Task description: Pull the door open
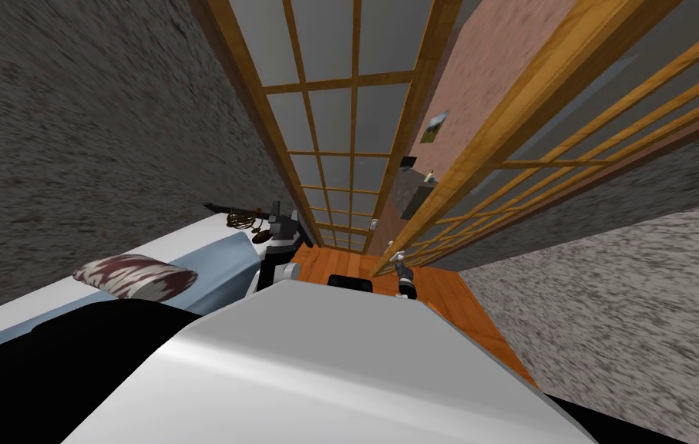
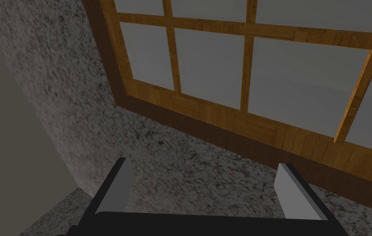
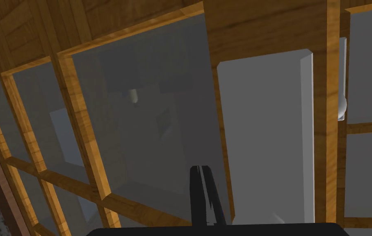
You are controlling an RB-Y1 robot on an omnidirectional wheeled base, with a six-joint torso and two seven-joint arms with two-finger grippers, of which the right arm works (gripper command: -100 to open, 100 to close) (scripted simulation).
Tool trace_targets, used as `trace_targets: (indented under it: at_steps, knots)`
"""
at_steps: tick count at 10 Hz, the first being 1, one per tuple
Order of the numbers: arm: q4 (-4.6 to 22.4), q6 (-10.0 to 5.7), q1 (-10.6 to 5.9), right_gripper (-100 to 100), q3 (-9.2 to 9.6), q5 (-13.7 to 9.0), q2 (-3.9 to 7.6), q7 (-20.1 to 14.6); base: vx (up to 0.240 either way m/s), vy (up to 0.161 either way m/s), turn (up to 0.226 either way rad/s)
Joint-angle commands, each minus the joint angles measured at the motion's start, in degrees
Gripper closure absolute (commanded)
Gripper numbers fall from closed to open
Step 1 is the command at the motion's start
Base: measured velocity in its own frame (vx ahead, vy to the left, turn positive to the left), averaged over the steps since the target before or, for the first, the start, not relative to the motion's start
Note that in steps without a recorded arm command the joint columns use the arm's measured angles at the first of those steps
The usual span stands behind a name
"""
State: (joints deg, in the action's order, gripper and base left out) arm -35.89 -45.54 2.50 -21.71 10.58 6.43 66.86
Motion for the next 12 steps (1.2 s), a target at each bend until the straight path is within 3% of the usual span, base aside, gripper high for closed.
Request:
trace_targets:
  at_steps: [1,3,11,12]
  knots:
    - [-0.4,-0.86,-0.19,-100,1.26,1.1,0.51,-0.2,-0.141,-0.067,0.140]
    - [-0.9,-1.83,-0.41,-100,2.69,2.3,1.08,-0.4,-0.199,-0.128,0.117]
    - [-3.7,-7.76,-1.74,-100,11.39,9.7,4.57,-1.6,-0.193,-0.138,0.167]
    - [-3.7,-7.76,-1.74,-100,11.39,9.7,4.57,-1.6,-0.122,-0.092,0.036]
